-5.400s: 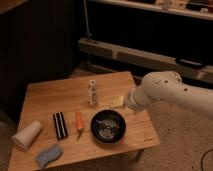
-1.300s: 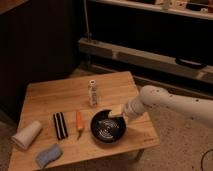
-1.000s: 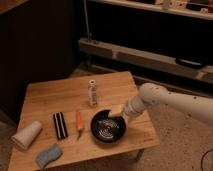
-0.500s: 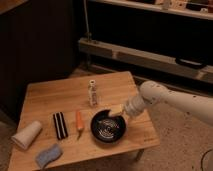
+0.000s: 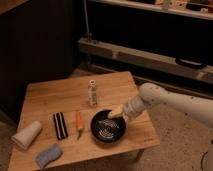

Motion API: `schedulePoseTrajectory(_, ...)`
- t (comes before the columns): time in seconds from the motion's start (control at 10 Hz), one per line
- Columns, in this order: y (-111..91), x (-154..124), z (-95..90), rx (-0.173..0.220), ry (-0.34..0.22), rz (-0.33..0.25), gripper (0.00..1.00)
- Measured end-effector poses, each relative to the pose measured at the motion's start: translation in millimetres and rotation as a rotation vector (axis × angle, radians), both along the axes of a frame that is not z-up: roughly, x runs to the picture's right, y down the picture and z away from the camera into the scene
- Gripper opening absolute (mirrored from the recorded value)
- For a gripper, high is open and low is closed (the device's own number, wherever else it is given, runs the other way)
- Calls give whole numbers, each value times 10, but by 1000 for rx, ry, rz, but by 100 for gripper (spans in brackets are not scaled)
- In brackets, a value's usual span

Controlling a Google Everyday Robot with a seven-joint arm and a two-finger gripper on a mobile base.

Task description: Pick up the ceramic bowl

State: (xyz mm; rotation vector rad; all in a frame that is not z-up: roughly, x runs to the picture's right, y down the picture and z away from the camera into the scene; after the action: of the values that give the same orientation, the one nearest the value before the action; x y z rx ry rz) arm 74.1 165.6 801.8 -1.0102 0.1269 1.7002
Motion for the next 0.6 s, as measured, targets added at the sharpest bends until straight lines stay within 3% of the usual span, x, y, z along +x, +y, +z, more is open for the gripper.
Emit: schedulePoseTrajectory(0.6, 76, -40, 107, -11, -23, 13, 73)
